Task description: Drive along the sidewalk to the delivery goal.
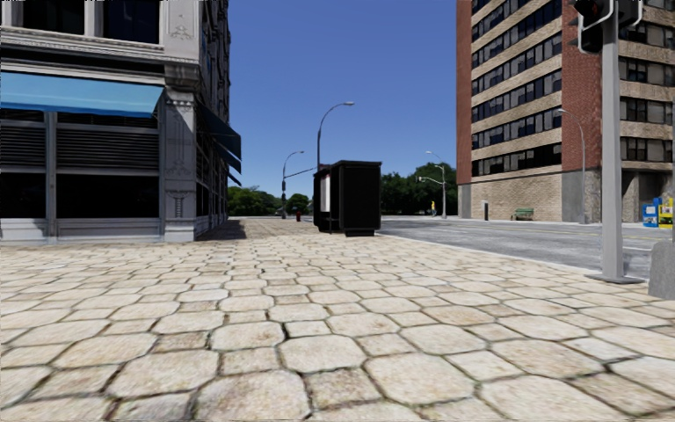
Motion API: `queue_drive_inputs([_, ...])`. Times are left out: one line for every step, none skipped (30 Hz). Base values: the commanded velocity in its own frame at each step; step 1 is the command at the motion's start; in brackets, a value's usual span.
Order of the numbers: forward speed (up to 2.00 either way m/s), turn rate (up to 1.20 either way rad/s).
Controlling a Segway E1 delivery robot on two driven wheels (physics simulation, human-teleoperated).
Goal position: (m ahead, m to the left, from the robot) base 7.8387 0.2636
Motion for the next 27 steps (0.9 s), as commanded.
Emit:
queue_drive_inputs([2.0, -0.2])
queue_drive_inputs([2.0, -0.02])
queue_drive_inputs([2.0, 0.0])
queue_drive_inputs([2.0, 0.0])
queue_drive_inputs([2.0, 0.0])
queue_drive_inputs([2.0, 0.0])
queue_drive_inputs([2.0, 0.0])
queue_drive_inputs([2.0, 0.0])
queue_drive_inputs([2.0, 0.0])
queue_drive_inputs([2.0, 0.0])
queue_drive_inputs([2.0, 0.0])
queue_drive_inputs([2.0, 0.0])
queue_drive_inputs([2.0, 0.0])
queue_drive_inputs([2.0, 0.0])
queue_drive_inputs([2.0, 0.0])
queue_drive_inputs([2.0, 0.0])
queue_drive_inputs([2.0, 0.0])
queue_drive_inputs([2.0, 0.0])
queue_drive_inputs([2.0, 0.0])
queue_drive_inputs([2.0, 0.0])
queue_drive_inputs([2.0, 0.0])
queue_drive_inputs([2.0, 0.0])
queue_drive_inputs([2.0, 0.0])
queue_drive_inputs([2.0, 0.0])
queue_drive_inputs([2.0, 0.0])
queue_drive_inputs([2.0, 0.0])
queue_drive_inputs([2.0, 0.0])
